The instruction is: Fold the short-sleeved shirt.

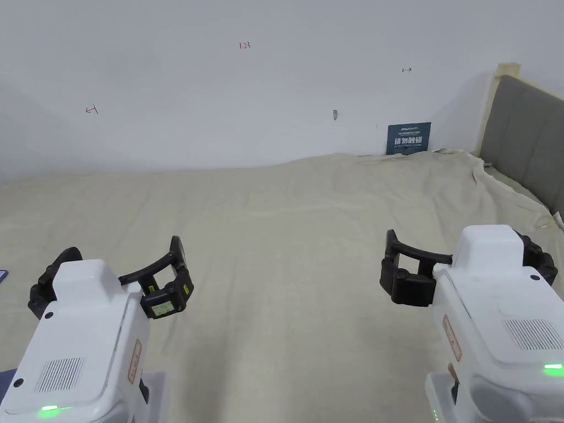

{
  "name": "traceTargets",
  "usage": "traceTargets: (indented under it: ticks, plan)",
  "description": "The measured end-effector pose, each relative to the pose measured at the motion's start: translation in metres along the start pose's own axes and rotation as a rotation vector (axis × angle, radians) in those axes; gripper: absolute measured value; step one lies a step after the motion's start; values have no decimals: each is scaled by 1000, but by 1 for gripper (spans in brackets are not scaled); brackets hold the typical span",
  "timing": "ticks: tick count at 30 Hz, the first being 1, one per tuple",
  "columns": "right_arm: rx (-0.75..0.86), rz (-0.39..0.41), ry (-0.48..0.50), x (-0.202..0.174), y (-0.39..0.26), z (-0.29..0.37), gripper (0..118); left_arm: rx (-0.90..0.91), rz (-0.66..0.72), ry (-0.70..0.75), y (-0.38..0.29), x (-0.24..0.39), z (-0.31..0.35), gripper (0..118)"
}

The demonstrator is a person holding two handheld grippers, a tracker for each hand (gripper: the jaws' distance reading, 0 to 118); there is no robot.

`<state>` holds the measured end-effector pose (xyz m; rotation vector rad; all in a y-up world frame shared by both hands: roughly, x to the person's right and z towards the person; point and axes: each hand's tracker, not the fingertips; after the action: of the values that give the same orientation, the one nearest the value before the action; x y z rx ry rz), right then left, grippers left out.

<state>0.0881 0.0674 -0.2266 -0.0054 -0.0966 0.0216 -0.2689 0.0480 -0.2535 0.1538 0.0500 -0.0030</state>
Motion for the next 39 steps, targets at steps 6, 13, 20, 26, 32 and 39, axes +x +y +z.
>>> traceTargets:
  ticks: [6, 13, 20, 26, 32, 39]
  plan:
    - [-1, 2, 6, 1, -1, 1, 118, -5, -7, -5, -2, 0, 1, 118]
    - [5, 2, 11, 2, -1, 2, 118, -8, -6, -3, -2, 0, 2, 118]
    - [3, 2, 9, 3, -1, 3, 118, -6, -4, -1, -2, 1, 3, 118]
    - [4, 5, 12, 3, -1, 3, 118, -3, -7, -1, -1, 0, 3, 118]
    - [6, 5, 14, 3, -1, 3, 118, -1, -22, 7, -1, 1, 3, 118]
    - [6, 10, 23, 3, -1, 4, 118, 4, -19, 5, 0, 1, 3, 118]
